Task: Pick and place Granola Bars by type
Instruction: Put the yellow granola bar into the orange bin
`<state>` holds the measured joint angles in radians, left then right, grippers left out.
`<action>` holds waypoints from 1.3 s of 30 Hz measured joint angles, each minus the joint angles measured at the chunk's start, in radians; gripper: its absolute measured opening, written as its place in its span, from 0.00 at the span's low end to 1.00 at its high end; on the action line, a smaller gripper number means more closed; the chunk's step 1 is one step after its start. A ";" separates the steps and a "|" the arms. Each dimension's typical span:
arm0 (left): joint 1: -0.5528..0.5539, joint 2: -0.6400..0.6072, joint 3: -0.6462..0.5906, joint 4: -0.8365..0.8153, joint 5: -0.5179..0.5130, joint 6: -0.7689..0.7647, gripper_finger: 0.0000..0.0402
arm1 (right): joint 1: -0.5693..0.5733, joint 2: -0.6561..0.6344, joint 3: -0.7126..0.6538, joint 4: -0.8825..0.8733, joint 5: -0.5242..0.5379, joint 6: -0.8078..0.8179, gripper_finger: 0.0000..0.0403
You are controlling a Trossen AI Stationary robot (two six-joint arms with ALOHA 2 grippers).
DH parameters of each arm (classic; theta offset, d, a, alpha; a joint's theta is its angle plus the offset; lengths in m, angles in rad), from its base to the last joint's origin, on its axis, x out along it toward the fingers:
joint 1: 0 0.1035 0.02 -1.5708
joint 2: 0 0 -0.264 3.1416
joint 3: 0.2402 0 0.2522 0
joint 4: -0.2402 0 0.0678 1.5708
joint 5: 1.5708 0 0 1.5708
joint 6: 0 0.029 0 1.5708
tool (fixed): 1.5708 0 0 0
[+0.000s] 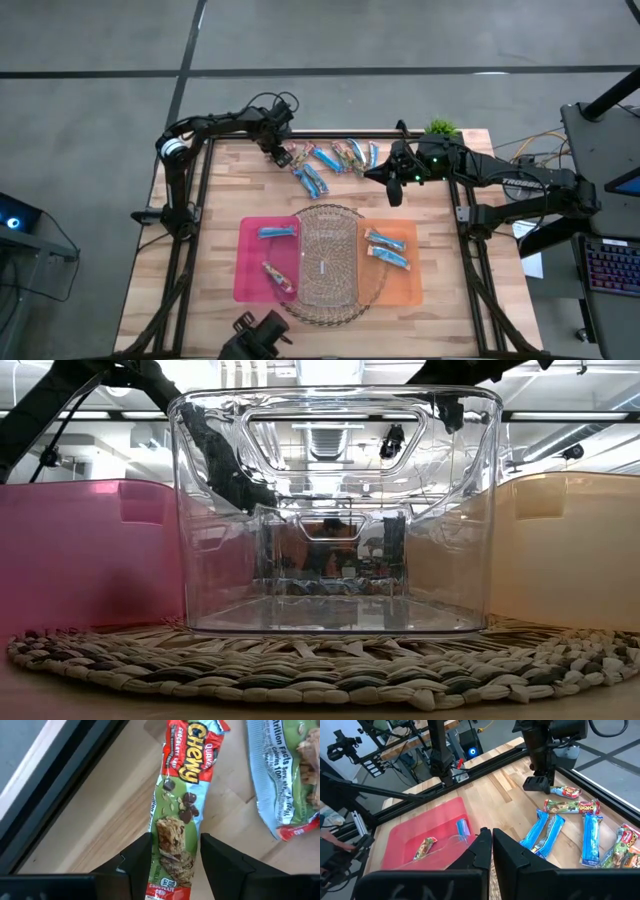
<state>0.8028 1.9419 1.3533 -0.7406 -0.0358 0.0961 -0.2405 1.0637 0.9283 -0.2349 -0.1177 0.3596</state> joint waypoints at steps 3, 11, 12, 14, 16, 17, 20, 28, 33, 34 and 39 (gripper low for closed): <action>0.000 0.000 -0.009 0.015 0.020 0.000 0.38 | 0.000 0.000 0.000 0.000 0.000 0.000 0.02; -0.002 -0.004 -0.061 0.045 0.022 0.000 0.38 | 0.000 0.000 0.000 0.000 0.000 0.000 0.02; -0.002 -0.005 -0.064 0.047 0.023 -0.002 0.38 | 0.000 0.000 0.000 0.000 0.000 0.000 0.02; -0.002 -0.005 -0.065 0.046 0.023 -0.012 0.38 | 0.000 0.000 0.000 0.000 0.000 0.000 0.02; -0.002 -0.005 -0.066 0.046 0.023 -0.016 0.38 | 0.000 0.000 0.000 0.000 0.000 -0.001 0.02; -0.003 -0.005 -0.066 0.045 0.023 -0.017 0.38 | 0.000 0.000 0.000 0.000 0.000 -0.001 0.02; -0.005 -0.005 -0.066 0.044 0.021 -0.017 0.38 | 0.000 0.000 0.000 0.000 0.000 -0.004 0.02; -0.008 -0.003 -0.067 0.041 0.023 -0.018 0.31 | 0.000 0.000 0.000 0.000 -0.001 -0.004 0.02; -0.008 -0.003 -0.068 0.037 0.027 -0.015 0.17 | 0.000 0.000 0.000 0.000 -0.001 -0.005 0.02; -0.008 -0.003 -0.068 0.036 0.029 -0.015 0.14 | 0.000 0.000 0.000 0.000 -0.001 -0.008 0.02; -0.008 -0.003 -0.068 0.034 0.046 -0.012 0.06 | 0.000 0.000 0.000 0.000 -0.001 -0.018 0.02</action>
<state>0.7948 1.9388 1.2850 -0.7071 0.0097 0.0837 -0.2405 1.0634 0.9283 -0.2352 -0.1184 0.3416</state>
